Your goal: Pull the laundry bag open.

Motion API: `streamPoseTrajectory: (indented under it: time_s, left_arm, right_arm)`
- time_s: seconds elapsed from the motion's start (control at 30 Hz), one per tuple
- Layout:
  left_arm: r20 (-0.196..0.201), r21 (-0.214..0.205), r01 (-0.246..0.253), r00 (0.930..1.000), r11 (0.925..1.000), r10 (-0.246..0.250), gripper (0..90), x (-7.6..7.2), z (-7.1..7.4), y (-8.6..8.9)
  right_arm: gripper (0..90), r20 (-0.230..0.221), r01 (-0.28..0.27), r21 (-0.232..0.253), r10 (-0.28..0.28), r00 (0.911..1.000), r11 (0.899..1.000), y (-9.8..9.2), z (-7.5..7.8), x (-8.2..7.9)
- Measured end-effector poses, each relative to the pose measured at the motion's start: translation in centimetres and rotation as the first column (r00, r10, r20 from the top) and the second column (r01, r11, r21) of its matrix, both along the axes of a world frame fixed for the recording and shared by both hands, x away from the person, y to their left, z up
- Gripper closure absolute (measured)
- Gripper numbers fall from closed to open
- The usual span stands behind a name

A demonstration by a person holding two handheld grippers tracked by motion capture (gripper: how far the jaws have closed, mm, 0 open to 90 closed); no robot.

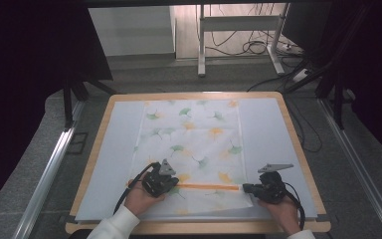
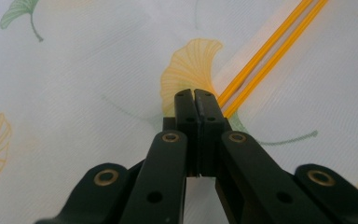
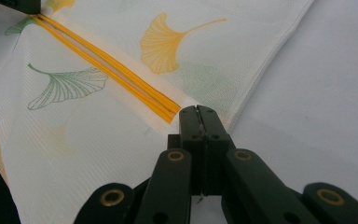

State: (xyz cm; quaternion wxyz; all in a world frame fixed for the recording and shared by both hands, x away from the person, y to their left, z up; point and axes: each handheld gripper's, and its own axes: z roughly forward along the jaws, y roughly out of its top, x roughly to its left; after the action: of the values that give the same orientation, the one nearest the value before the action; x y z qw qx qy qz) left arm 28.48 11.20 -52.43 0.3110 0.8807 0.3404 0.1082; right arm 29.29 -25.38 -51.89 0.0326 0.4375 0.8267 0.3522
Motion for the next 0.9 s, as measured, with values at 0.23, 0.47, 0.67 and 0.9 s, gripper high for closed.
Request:
streamPoseTrajectory:
  time_s: [0.23, 0.47, 0.67, 0.9]
  left_arm:
    - [-0.016, -0.003, -0.016, 0.9997, 0.9999, 0.016, 90.0, 0.0, 0.0, 1.1]
    - [-0.020, -0.002, -0.031, 0.9993, 0.9995, 0.031, 90.0, 0.0, 0.0, 2.0]
    - [-0.023, -0.003, -0.045, 0.9987, 0.9990, 0.045, 90.0, -0.1, -0.1, 2.8]
    - [-0.030, -0.008, -0.056, 0.9980, 0.9984, 0.056, 90.0, -0.3, -0.1, 3.3]
  right_arm:
    - [89.7, -0.001, -0.002, -0.001, 0.002, 1.0000, 1.000, 0.0, 0.0, 0.0]
    - [89.7, 0.000, -0.003, -0.001, 0.003, 1.0000, 1.000, 0.0, 0.0, 0.0]
    - [89.7, 0.001, -0.004, -0.001, 0.004, 1.0000, 1.000, 0.0, 0.0, 0.0]
    - [89.7, 0.001, -0.004, -0.001, 0.004, 1.0000, 1.000, 0.0, 0.0, 0.0]
